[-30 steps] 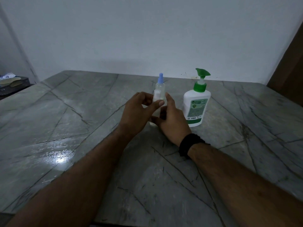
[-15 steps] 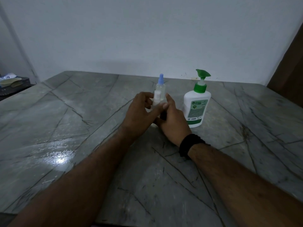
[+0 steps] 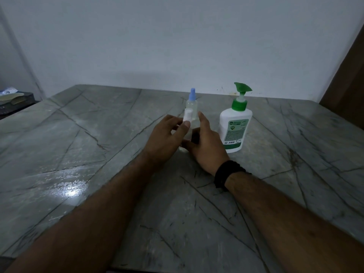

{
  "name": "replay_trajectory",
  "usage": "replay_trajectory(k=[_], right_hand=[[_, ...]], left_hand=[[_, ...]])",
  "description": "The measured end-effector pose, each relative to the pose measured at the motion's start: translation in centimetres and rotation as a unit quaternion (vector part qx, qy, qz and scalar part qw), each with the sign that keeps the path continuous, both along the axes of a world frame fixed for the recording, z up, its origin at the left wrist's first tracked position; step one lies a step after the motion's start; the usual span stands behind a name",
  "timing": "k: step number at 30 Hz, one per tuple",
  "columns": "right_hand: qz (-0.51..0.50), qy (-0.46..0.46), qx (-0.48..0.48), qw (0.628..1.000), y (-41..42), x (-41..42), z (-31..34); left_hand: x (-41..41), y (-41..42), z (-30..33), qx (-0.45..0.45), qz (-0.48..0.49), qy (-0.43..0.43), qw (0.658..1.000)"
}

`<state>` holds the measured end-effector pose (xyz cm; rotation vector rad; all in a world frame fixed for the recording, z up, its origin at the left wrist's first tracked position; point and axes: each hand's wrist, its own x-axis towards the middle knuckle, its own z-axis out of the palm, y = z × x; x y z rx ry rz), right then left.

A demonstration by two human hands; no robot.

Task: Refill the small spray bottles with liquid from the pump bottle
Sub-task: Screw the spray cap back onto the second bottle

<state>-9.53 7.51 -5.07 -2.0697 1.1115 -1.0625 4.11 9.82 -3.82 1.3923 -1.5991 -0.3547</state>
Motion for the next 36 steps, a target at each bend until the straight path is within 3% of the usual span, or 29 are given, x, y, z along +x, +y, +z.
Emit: replay_trajectory(k=[8, 16, 29, 36], right_hand=[[-0.011, 0.004, 0.007, 1.0, 0.0, 0.1, 0.0], [-0.006, 0.0, -0.004, 1.0, 0.0, 0.0, -0.1], [0.005, -0.007, -0.011, 1.0, 0.7, -0.3, 0.1], [0.011, 0.055, -0.044, 0.997, 2.7, -1.0, 1.8]], left_hand=[[-0.5, 0.2, 0.3, -0.055, 0.042, 0.011, 0.998], [-0.2, 0.4, 0.3, -0.035, -0.01, 0.027, 0.999], [-0.3, 0.6, 0.0, -0.02, 0.009, 0.031, 0.999], [-0.4, 0.5, 0.2, -0.017, 0.008, 0.041, 0.999]])
